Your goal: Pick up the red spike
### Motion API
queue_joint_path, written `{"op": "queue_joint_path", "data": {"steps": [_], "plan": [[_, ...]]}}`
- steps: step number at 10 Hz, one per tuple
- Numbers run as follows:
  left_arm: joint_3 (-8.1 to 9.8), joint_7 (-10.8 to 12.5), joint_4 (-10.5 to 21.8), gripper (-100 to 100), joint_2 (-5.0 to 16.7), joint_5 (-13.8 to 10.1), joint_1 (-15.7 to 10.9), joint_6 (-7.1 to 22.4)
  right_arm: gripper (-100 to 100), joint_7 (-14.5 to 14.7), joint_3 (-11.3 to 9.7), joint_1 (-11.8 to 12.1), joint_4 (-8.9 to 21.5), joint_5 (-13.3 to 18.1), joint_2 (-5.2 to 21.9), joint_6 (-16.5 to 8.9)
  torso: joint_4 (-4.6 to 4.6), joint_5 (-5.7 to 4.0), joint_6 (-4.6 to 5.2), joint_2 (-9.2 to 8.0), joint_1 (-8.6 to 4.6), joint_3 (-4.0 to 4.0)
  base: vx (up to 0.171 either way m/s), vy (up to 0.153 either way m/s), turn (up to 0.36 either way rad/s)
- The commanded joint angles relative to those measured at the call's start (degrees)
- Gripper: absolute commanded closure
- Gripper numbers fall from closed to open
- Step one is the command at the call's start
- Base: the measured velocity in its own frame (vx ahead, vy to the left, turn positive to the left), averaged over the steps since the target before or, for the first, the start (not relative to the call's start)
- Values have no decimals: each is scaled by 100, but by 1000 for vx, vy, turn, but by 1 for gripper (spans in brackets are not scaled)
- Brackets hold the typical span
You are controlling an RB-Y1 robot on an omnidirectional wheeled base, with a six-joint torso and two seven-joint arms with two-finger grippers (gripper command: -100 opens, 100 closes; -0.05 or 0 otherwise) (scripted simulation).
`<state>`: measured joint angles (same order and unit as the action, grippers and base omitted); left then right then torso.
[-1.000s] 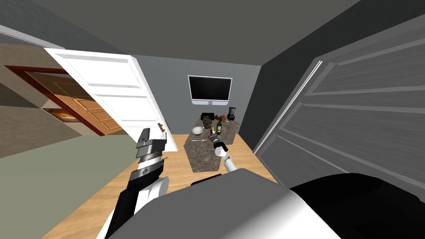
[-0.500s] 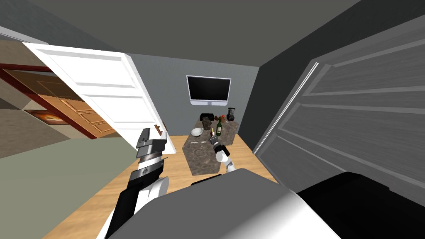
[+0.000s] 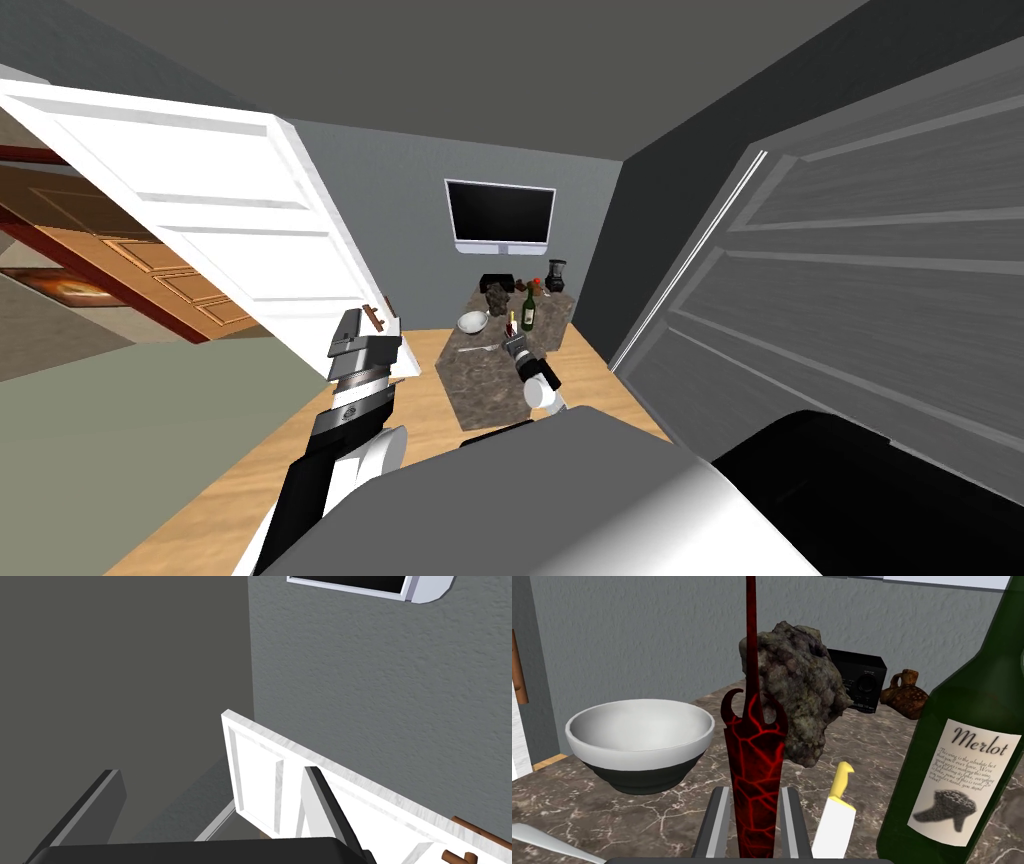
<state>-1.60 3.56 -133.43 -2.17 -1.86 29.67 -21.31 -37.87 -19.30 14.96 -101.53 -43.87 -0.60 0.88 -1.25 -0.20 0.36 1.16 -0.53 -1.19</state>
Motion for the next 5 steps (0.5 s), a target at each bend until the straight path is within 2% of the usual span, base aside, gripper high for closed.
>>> {"op": "queue_joint_path", "data": {"steps": [1, 3, 4, 5], "plan": [[0, 0, 0, 0, 0, 0, 0, 0, 100, -21, -112, 286, -286, 42, 31, -41, 0, 0, 0, 0, 0, 0, 96, 25, -60], [0, 0, 0, 0, 0, 0, -1, 0, 100, -21, -112, 513, -557, 42, 31, -41, 0, 0, 2, -9, -4, 3, 28, 11, 1], [0, 0, 0, 0, 0, 0, -1, 0, 100, -40, -327, 740, -742, 149, 57, -162, 5, -2, 2, -23, -9, 12, 81, 13, -121], [0, 0, 0, 0, 0, 0, 0, 0, 100, -40, -327, 888, -929, 149, 57, -162, 3, -1, 3, -9, -3, 6, 94, 26, -60]]}}
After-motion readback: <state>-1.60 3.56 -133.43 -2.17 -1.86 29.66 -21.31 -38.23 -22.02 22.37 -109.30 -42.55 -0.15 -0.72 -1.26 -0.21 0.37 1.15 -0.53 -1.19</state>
